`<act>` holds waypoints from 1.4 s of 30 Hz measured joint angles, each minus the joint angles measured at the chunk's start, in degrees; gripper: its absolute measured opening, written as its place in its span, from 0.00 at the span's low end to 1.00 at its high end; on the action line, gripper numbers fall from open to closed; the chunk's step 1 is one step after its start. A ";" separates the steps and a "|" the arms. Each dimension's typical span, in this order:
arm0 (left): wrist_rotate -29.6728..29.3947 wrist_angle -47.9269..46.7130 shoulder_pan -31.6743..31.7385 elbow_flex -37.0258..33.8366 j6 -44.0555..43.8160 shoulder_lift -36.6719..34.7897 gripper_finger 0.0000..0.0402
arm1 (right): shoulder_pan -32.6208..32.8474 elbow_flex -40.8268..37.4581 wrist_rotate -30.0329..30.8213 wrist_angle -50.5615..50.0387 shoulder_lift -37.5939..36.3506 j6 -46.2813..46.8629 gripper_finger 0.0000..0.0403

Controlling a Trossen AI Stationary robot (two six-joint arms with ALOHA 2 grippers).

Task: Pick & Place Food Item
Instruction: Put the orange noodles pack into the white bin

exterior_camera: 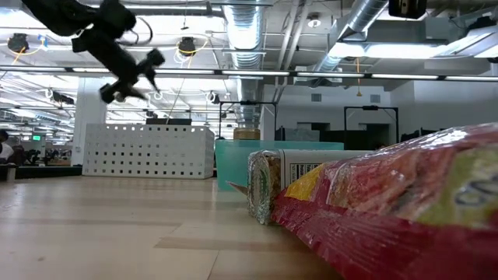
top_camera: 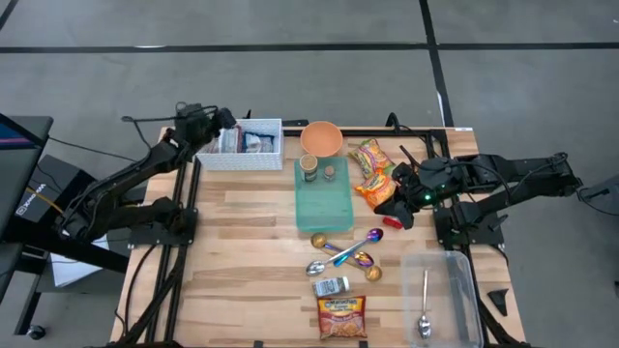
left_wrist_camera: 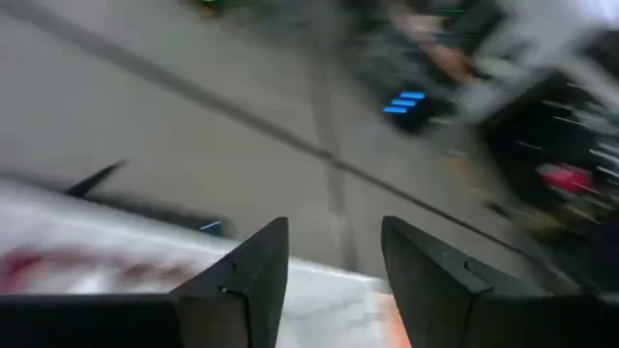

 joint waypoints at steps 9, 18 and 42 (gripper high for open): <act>40.61 20.37 -3.81 0.07 8.47 -0.44 0.36 | 0.00 0.00 0.00 0.00 0.00 -0.95 0.08; 48.19 21.25 -17.15 0.07 10.70 -0.44 0.31 | 0.00 0.00 0.00 -0.02 0.02 -1.53 0.08; 36.04 28.96 -22.75 0.07 14.48 -0.39 0.29 | -5.74 0.02 7.55 -12.63 0.02 2.16 0.10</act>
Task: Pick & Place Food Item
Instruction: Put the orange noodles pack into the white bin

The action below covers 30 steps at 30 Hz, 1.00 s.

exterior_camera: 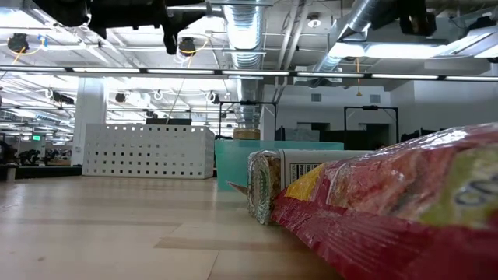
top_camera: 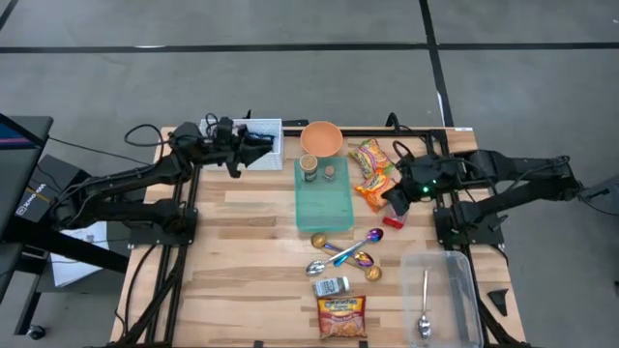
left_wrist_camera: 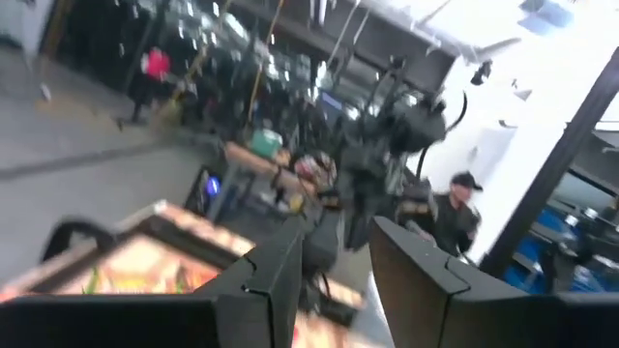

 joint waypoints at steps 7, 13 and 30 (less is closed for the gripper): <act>-3.52 2.20 0.00 0.00 0.62 0.00 0.29 | -5.06 0.00 -4.75 -3.67 1.59 -10.06 0.29; -3.72 2.16 0.00 0.00 1.71 0.00 0.29 | -7.43 0.00 -6.32 -3.90 7.41 -37.66 0.52; -5.12 1.70 -2.25 -0.02 1.61 0.00 0.29 | -15.88 -0.02 -4.82 -6.63 29.55 -67.32 0.54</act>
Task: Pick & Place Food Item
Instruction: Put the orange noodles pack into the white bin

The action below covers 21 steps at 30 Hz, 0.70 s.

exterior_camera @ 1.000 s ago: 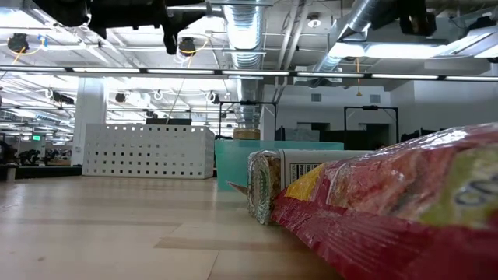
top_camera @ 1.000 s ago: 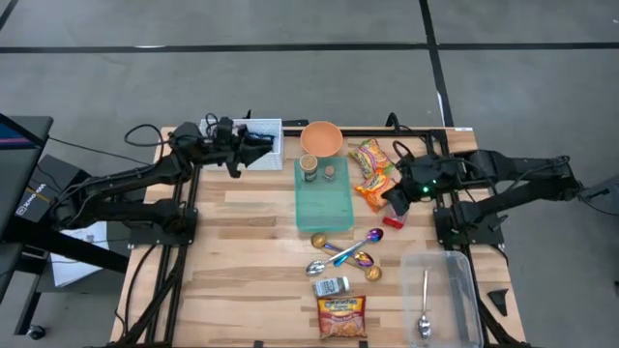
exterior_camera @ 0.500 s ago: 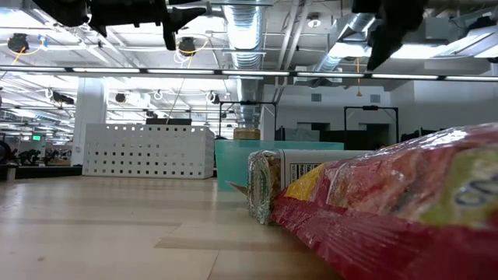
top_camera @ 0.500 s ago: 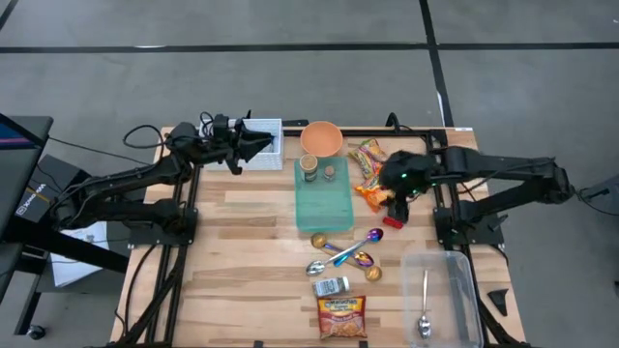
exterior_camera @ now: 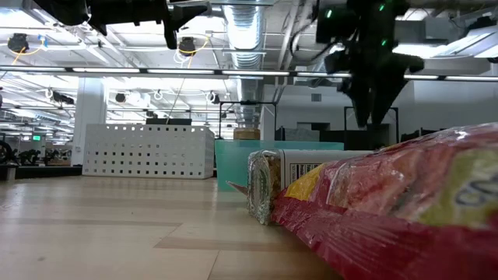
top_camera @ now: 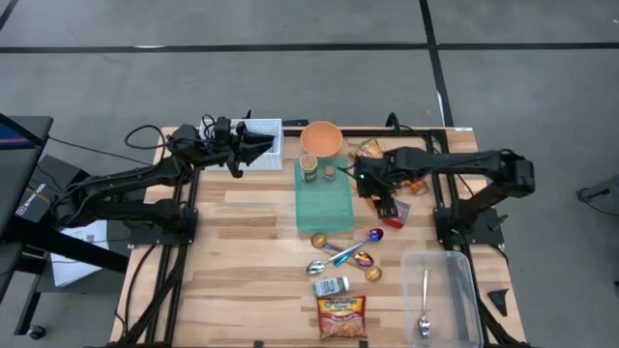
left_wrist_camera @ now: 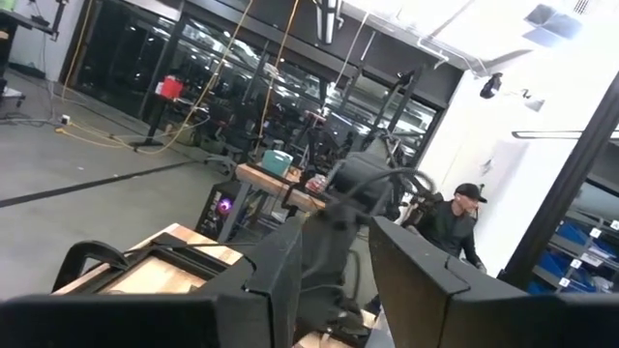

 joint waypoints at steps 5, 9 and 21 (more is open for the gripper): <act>-0.22 -0.13 0.00 0.00 0.00 0.00 0.29 | -5.71 -0.02 -3.66 0.38 3.23 -0.45 0.49; -0.22 -0.80 0.00 0.00 0.00 0.00 0.29 | -8.54 -0.02 -4.52 1.09 4.92 -0.79 0.44; -0.17 -2.27 0.00 -0.02 -0.02 0.02 0.29 | -9.35 -0.02 -4.63 3.01 13.09 -1.68 0.33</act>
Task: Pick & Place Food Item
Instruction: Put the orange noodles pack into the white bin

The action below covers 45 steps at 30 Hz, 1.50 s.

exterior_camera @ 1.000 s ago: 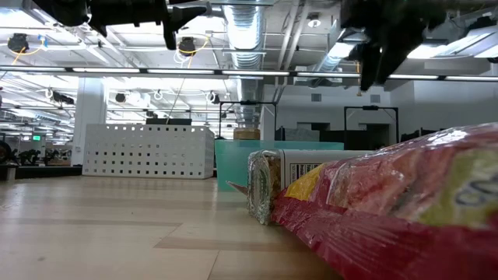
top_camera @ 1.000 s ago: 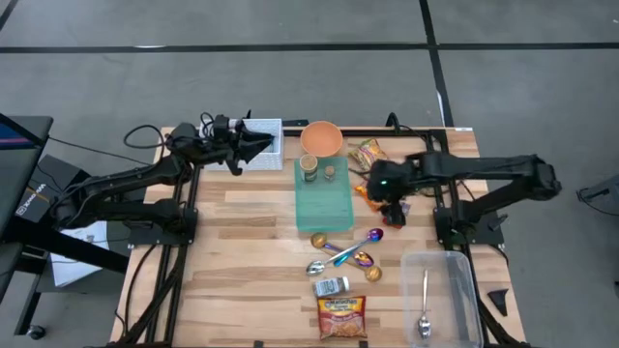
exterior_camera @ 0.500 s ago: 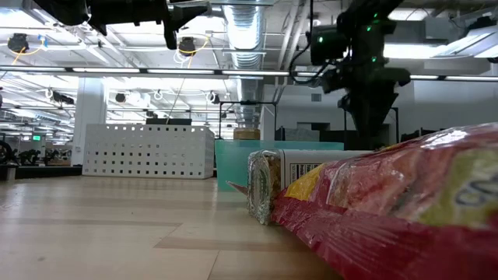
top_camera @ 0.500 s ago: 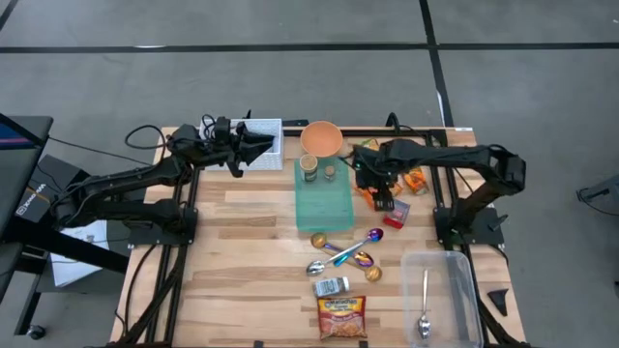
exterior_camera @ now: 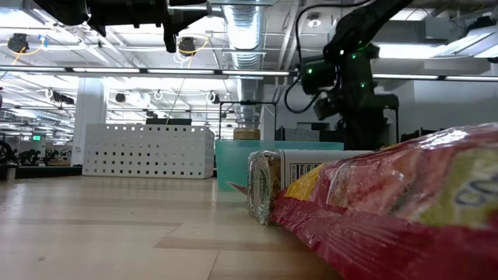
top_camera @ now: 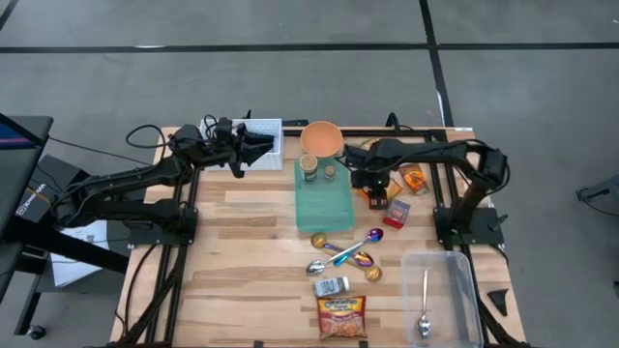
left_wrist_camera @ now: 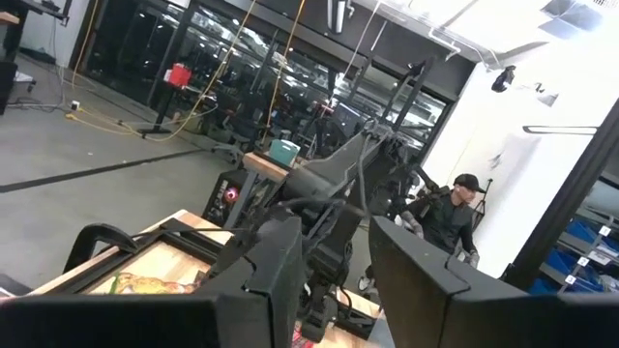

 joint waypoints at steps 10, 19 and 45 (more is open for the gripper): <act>0.04 0.05 -0.89 0.00 -0.17 0.00 0.29 | 0.42 -0.02 4.80 -0.86 4.17 2.81 0.14; 0.24 0.04 -1.40 0.00 -0.15 0.00 0.29 | 0.63 -0.04 4.90 -1.26 -2.66 5.25 0.01; -29.44 -0.98 -30.18 9.24 27.92 9.52 0.53 | 13.91 -0.07 4.64 6.94 -39.30 33.53 0.00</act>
